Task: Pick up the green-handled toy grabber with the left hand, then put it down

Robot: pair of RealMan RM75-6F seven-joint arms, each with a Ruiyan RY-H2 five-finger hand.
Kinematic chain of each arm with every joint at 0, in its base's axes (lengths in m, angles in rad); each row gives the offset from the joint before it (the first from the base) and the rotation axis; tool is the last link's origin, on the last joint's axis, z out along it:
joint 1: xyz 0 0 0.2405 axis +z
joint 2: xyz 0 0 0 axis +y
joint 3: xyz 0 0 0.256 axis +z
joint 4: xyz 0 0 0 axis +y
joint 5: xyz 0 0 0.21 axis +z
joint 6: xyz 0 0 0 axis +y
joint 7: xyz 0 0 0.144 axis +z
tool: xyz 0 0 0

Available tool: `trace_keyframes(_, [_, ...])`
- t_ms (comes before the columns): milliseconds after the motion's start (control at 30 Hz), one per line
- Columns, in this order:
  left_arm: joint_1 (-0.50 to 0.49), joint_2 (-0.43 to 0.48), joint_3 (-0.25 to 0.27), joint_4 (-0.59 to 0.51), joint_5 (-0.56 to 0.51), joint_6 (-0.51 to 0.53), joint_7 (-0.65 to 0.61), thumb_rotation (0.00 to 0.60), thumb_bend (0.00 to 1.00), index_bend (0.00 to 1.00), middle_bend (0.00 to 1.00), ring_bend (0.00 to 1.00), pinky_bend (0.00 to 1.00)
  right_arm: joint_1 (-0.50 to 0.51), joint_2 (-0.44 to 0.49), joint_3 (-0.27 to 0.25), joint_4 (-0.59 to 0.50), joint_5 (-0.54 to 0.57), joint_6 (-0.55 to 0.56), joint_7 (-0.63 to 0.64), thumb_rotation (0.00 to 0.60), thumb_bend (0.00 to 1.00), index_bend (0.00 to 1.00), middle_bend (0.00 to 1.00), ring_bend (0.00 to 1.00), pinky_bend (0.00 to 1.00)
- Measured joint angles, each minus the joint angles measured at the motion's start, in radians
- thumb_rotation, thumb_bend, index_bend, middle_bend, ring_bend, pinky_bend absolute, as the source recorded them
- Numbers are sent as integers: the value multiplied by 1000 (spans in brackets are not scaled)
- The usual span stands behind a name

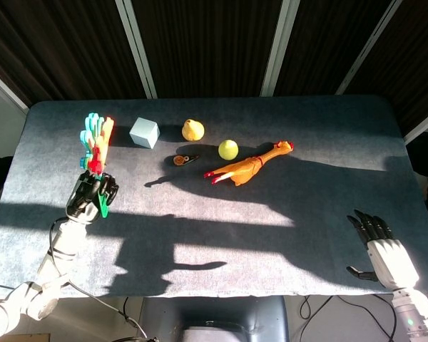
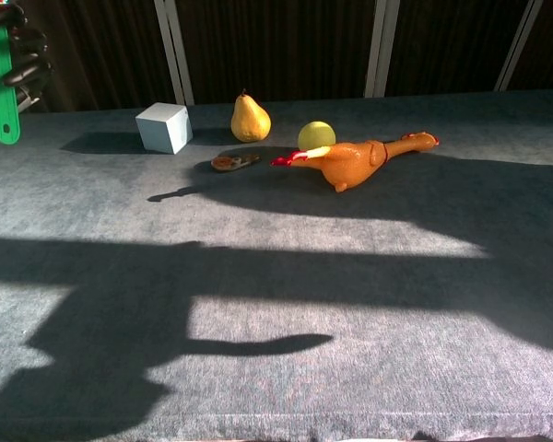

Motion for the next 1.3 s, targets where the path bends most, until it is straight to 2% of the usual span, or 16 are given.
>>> trace_keyframes(67, [-2, -3, 8, 12, 12, 0, -109, 600, 611, 863, 865, 629, 841, 0, 2, -1, -1, -1, 0, 3, 600, 92, 0, 0, 0, 0])
trace_keyframes(167, [-8, -13, 28, 37, 35, -9, -179, 600, 607, 870, 875, 632, 849, -1, 5, 0, -1, -1, 2, 6, 600, 92, 0, 0, 0, 0])
trace_keyframes(233, [-13, -21, 43, 55, 50, -20, -173, 600, 611, 876, 882, 630, 849, 0, 7, 0, 0, 0, 1, 8, 600, 92, 0, 0, 0, 0])
trace_keyframes(333, [-25, -36, 73, 88, 77, -49, -84, 600, 621, 881, 888, 632, 850, 0, 10, -2, -2, -3, -1, 11, 600, 92, 0, 0, 0, 0])
trace_keyframes(433, [-40, -51, 104, 121, 101, -91, 106, 600, 629, 883, 890, 633, 849, -2, 12, -2, -2, -4, 5, 12, 600, 92, 0, 0, 0, 0])
trace_keyframes(533, [-54, -66, 129, 150, 116, -134, 393, 600, 624, 883, 893, 636, 850, -2, 15, -3, -2, -5, 4, 13, 600, 92, 0, 0, 0, 0])
trace_keyframes(667, [-66, -80, 146, 165, 116, -181, 854, 600, 599, 883, 898, 640, 852, 2, 21, -9, -1, -13, -6, 24, 600, 92, 0, 0, 0, 0])
trace_keyframes(767, [-75, -87, 154, 168, 110, -207, 1106, 600, 597, 882, 898, 639, 852, 3, 24, -12, -1, -18, -8, 25, 600, 92, 0, 0, 0, 0])
trace_keyframes(867, [-85, -94, 161, 168, 101, -232, 1257, 600, 589, 882, 898, 639, 852, 1, 25, -12, -2, -21, -3, 27, 600, 92, 0, 0, 0, 0])
trace_keyframes(967, [-93, -109, 166, 173, 83, -260, 1309, 600, 568, 881, 889, 616, 826, 0, 27, -13, -3, -23, -1, 30, 600, 92, 0, 0, 0, 0])
trace_keyframes(1000, [-96, -118, 167, 178, 74, -269, 1305, 600, 560, 873, 875, 592, 776, 0, 27, -13, -3, -24, -1, 30, 600, 92, 0, 0, 0, 0])
trace_keyframes(1067, [-98, -135, 168, 192, 60, -283, 1280, 600, 548, 822, 817, 527, 606, 0, 28, -14, -3, -26, -1, 32, 600, 92, 0, 0, 0, 0])
trace_keyframes(1167, [-103, -165, 172, 224, 42, -305, 1257, 600, 514, 634, 629, 360, 307, 0, 29, -14, -2, -26, -1, 35, 600, 92, 0, 0, 0, 0])
trace_keyframes(1200, [-104, -175, 172, 237, 36, -313, 1265, 600, 504, 598, 591, 326, 271, 0, 30, -14, -2, -26, -1, 36, 600, 92, 0, 0, 0, 0])
trace_keyframes(1267, [-107, -202, 174, 275, 20, -331, 1304, 600, 470, 401, 368, 129, 109, 1, 31, -14, -2, -26, -2, 38, 600, 92, 0, 0, 0, 0])
trace_keyframes(1300, [-108, -213, 174, 293, 14, -338, 1325, 600, 466, 338, 296, 76, 68, 1, 31, -14, -2, -26, -2, 39, 600, 92, 0, 0, 0, 0])
